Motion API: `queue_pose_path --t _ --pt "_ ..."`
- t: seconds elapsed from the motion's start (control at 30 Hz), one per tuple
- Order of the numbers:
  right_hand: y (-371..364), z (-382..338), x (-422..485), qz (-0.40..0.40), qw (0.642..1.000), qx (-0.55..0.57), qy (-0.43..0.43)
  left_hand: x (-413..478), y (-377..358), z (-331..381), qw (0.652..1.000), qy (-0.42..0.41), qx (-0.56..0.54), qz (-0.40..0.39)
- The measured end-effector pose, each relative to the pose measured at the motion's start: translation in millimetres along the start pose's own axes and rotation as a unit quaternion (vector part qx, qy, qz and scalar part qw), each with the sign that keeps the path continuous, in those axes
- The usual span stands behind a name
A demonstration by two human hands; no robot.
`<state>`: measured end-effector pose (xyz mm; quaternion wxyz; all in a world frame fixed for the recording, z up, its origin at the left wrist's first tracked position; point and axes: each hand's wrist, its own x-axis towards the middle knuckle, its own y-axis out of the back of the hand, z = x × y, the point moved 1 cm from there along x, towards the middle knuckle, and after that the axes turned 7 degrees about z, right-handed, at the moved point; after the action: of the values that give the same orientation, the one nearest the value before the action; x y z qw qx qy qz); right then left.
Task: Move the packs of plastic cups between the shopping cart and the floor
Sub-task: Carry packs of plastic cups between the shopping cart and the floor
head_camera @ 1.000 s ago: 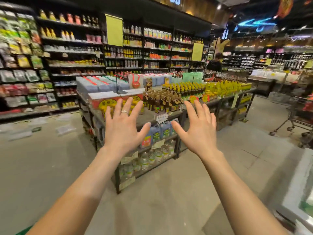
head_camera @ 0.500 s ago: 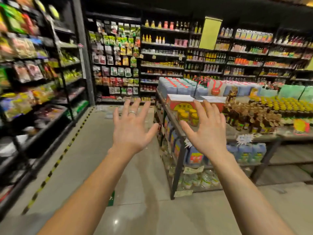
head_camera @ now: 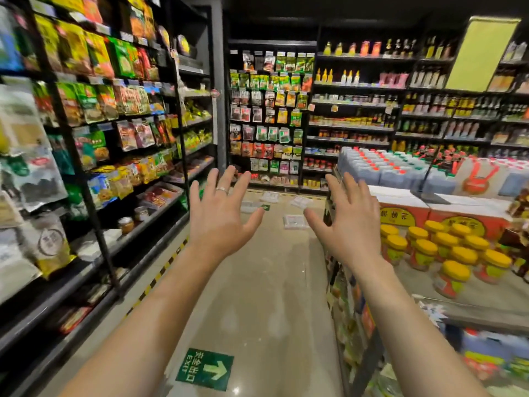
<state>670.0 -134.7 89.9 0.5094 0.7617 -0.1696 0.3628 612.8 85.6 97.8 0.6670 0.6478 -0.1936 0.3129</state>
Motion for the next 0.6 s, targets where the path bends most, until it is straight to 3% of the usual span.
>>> queue_pose_path --t 0.6 --pt "-157.0 45.7 135.3 -0.034 0.998 0.048 -0.007 139.0 -151.3 -14.2 1.0 0.009 -0.002 0.005"
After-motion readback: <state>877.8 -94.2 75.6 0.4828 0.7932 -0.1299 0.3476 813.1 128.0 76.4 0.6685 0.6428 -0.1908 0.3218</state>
